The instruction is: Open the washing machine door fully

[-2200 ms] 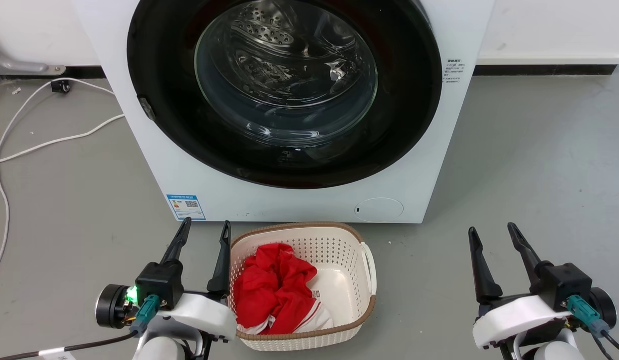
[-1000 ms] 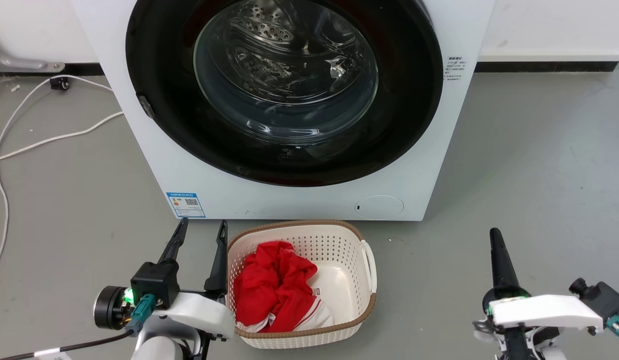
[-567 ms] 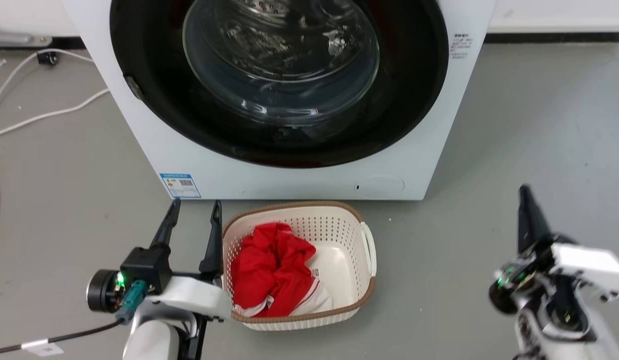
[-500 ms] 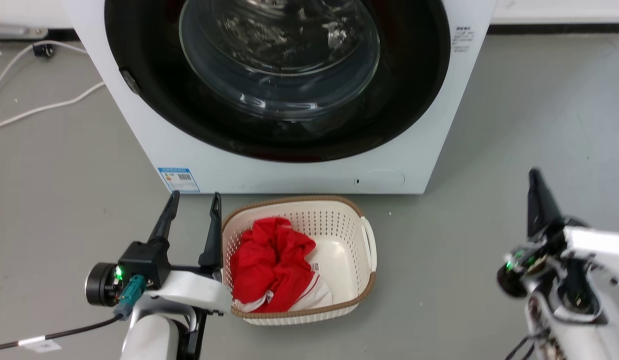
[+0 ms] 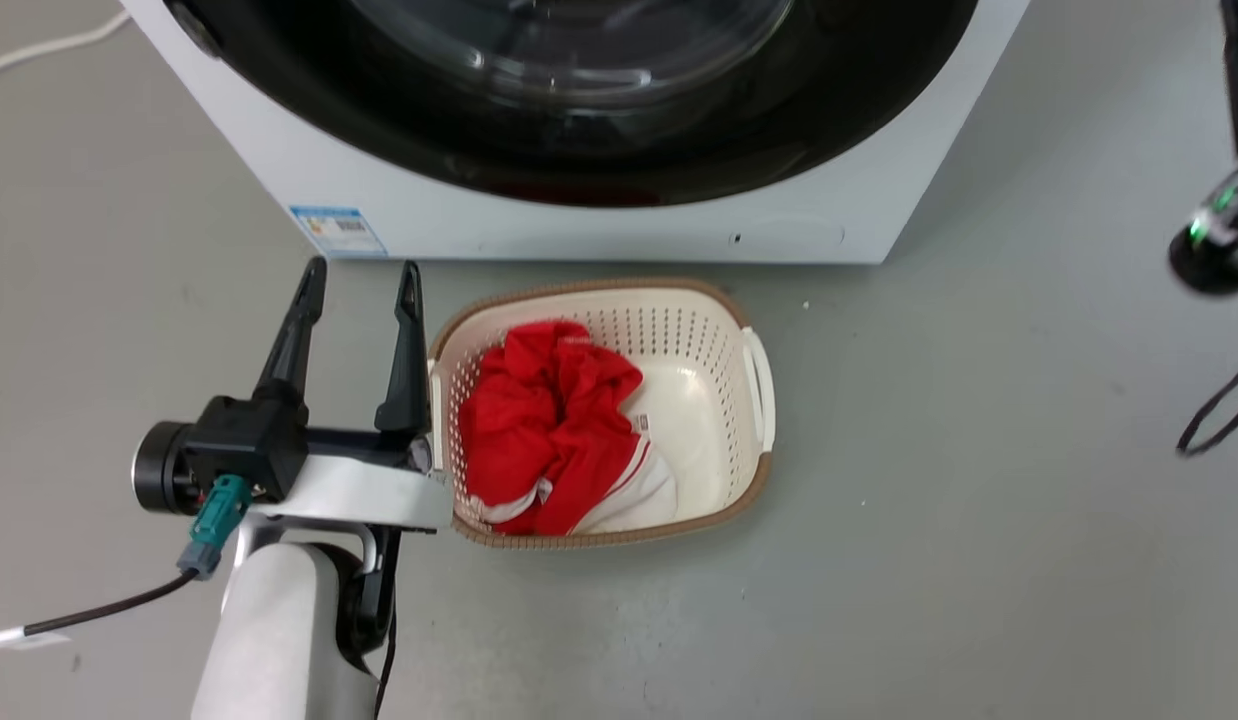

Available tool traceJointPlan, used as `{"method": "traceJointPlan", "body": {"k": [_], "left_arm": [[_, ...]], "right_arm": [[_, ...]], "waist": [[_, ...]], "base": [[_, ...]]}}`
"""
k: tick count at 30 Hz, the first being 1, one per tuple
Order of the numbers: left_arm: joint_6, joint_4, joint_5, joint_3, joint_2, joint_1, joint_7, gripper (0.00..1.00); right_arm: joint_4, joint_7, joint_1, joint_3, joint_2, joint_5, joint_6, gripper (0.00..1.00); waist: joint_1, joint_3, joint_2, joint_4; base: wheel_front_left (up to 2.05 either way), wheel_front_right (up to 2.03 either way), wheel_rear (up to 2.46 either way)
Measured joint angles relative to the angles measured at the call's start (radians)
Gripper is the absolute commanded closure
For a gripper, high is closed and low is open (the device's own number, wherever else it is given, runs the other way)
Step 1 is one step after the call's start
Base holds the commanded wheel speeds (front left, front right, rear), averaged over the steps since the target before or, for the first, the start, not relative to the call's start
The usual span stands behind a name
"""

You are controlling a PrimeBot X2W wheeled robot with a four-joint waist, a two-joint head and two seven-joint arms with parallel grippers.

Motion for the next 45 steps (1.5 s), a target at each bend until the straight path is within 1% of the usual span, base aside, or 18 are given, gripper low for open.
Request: {"method": "traceJointPlan", "body": {"k": [4,8,12,14,19,22,29,35,45], "left_arm": [[0.000,-0.021,-0.007,0.000,0.000,-0.022,0.000,0.00],[0.001,-0.040,-0.012,-0.001,0.000,-0.043,0.000,0.00],[0.001,-0.054,-0.018,-0.003,0.000,-0.058,0.000,0.00],[0.001,-0.057,-0.019,-0.008,0.000,-0.063,0.000,0.00],[0.001,-0.066,-0.021,-0.025,0.000,-0.083,0.000,0.00],[0.001,-0.069,-0.024,-0.034,0.000,-0.095,0.000,0.00],[0.003,-0.069,-0.028,-0.041,0.000,-0.096,0.000,0.00],[0.003,-0.066,-0.027,-0.039,0.000,-0.096,0.000,0.00],[0.011,-0.045,-0.033,-0.043,0.000,-0.082,0.000,0.00]], "right_arm": [[0.091,0.069,-0.151,0.063,-0.036,-0.026,0.000,1.00],[0.176,0.132,-0.282,0.135,-0.044,-0.054,0.000,1.00],[0.253,0.174,-0.387,0.200,-0.030,-0.092,0.000,1.00],[0.286,0.174,-0.436,0.223,-0.019,-0.109,0.000,1.00],[0.361,0.176,-0.530,0.262,0.004,-0.145,0.000,1.00],[0.383,0.193,-0.568,0.275,0.016,-0.151,0.000,1.00],[0.399,0.231,-0.592,0.286,0.016,-0.155,0.000,1.00],[0.384,0.295,-0.582,0.291,0.012,-0.144,0.000,1.00],[0.311,0.420,-0.449,0.300,0.013,-0.097,0.000,1.00]], "waist": [[0.0000,0.055,0.0000,0.011],[0.0001,0.102,0.0000,0.021],[0.0000,0.140,0.0000,0.028],[0.0000,0.155,0.0000,0.032],[0.0000,0.191,0.0000,0.045],[0.0000,0.208,0.0000,0.054],[0.0000,0.224,0.0000,0.065],[-0.0001,0.219,0.0000,0.061],[-0.0001,0.146,0.0000,0.048]], "base": [[0.00,0.00,0.00],[0.00,0.00,0.00],[0.00,0.00,0.00],[0.00,0.00,0.00],[0.00,0.00,0.00],[0.00,0.00,0.00],[0.00,0.00,0.00],[0.00,0.00,0.00],[0.00,0.00,0.00]]}}
